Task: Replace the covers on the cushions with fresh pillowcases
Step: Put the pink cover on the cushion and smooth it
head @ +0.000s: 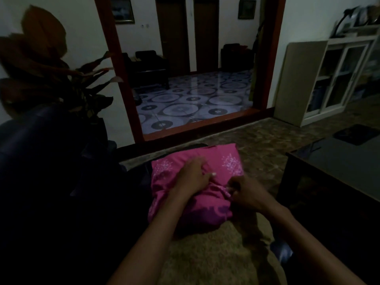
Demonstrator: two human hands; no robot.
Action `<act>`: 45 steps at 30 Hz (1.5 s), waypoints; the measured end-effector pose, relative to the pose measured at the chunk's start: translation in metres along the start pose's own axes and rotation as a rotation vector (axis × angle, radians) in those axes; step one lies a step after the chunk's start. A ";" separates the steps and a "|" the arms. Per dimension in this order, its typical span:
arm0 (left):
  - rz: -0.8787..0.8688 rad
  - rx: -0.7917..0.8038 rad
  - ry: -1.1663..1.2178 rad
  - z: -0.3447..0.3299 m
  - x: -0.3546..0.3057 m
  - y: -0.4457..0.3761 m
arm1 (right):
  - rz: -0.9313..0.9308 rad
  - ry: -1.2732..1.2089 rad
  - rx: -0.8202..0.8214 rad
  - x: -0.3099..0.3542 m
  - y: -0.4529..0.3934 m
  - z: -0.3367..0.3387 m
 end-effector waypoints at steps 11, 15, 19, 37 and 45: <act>-0.094 0.127 -0.140 -0.030 -0.003 -0.015 | -0.087 -0.030 0.134 -0.018 -0.033 0.010; -0.131 0.142 -0.130 -0.010 0.014 -0.025 | -0.076 0.037 0.082 -0.008 -0.039 0.005; -0.064 0.073 -0.130 -0.006 0.036 -0.032 | -0.033 0.090 0.260 0.003 -0.040 -0.001; -0.047 0.207 0.081 -0.010 0.024 -0.020 | -0.027 0.110 -0.126 -0.007 -0.110 -0.026; 0.241 0.005 -0.081 0.015 0.098 -0.061 | 0.002 0.171 -0.147 -0.002 -0.117 -0.031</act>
Point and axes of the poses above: each hand's wrist, its own y-axis away from the middle knuckle, its own z-axis out of the back of the hand, x = y × z, the point moved 7 cm from there along -y, towards the middle knuckle, and after that the axes turned 10 degrees about z, right-handed, at the moved point
